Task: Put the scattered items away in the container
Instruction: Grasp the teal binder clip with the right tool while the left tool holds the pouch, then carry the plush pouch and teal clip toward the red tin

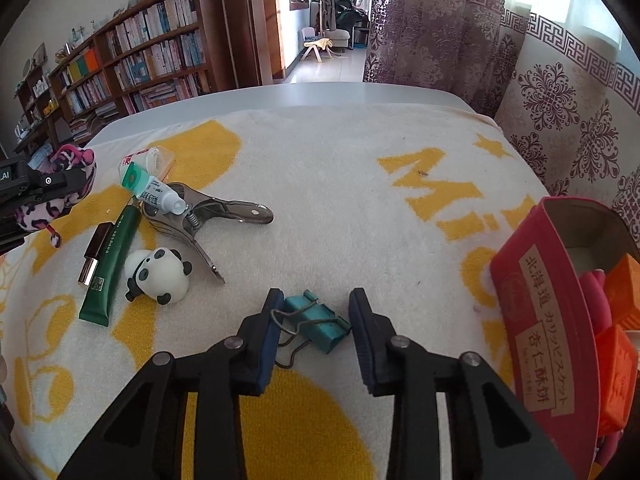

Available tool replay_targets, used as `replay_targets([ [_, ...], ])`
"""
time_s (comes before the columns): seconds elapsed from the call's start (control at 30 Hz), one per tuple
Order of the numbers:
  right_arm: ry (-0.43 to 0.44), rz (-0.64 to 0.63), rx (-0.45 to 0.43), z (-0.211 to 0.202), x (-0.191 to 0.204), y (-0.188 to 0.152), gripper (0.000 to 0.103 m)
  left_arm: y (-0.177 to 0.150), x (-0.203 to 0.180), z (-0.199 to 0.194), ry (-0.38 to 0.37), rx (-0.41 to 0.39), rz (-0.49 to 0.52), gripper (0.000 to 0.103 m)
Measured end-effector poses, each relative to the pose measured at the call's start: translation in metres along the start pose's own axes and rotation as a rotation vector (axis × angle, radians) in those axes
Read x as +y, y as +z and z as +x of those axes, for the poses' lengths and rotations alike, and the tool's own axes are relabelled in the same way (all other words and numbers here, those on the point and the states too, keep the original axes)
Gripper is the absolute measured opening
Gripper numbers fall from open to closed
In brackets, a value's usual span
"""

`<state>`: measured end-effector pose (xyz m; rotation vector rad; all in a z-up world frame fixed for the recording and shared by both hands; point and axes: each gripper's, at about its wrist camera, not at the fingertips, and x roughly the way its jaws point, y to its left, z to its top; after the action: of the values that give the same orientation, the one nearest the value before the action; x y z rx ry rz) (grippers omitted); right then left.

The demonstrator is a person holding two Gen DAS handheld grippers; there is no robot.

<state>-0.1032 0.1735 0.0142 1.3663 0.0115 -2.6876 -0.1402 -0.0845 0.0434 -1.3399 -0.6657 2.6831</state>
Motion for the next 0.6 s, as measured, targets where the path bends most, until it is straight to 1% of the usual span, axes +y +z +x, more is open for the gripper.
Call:
replay_targets([
  [0.17, 0.061, 0.042, -0.056, -0.032, -0.006, -0.013, 0.037, -0.003, -0.006, -0.001, -0.002, -0.001, 0.017, 0.045],
  [0.37, 0.093, 0.082, -0.135, -0.072, -0.008, -0.028, 0.037, -0.010, -0.026, -0.005, -0.016, -0.006, 0.069, 0.045],
  [0.43, 0.096, 0.086, -0.156, -0.083, -0.009, -0.032, 0.037, -0.013, -0.034, -0.008, -0.027, -0.009, 0.094, 0.045],
  [0.6, 0.064, 0.106, -0.210, -0.110, -0.020, -0.041, 0.037, -0.023, -0.059, -0.018, -0.060, -0.018, 0.162, 0.045],
])
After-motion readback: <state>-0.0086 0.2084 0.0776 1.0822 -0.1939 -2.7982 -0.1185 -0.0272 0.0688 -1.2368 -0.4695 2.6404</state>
